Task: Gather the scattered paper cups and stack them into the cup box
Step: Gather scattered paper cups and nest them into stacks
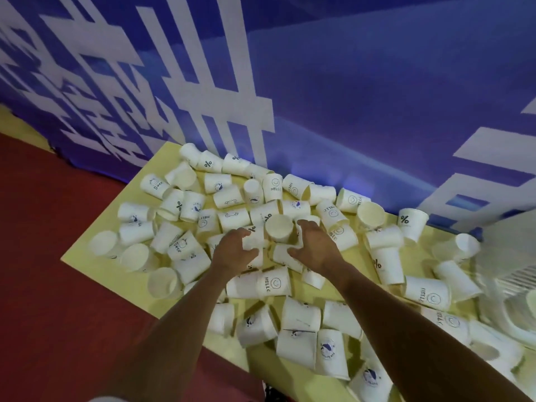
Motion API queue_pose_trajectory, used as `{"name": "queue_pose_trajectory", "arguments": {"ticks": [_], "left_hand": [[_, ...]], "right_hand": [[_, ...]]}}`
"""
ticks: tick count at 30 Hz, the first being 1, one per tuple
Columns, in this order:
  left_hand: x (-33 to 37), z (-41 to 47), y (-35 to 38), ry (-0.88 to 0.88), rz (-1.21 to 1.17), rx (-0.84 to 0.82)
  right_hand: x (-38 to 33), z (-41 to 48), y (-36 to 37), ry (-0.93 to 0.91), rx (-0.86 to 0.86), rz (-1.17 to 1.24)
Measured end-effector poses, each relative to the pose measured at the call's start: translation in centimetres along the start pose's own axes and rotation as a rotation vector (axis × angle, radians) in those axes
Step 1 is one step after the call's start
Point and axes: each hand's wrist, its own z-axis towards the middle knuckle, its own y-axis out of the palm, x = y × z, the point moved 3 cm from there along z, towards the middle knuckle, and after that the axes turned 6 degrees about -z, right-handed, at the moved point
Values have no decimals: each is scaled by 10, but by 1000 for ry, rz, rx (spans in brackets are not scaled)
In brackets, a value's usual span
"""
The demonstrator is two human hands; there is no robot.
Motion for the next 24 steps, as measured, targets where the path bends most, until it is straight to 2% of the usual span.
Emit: {"name": "queue_pose_trajectory", "arguments": {"ticks": [7,13,24], "left_hand": [[-11,40,3,109,101,-40],[-7,63,23,131,271,-115],[-9,69,39,175,390,-54]], "right_hand": [[-23,32,29,61,174,-41],[-29,51,51,145,177,13],[-21,44,43,164,257,93]]}}
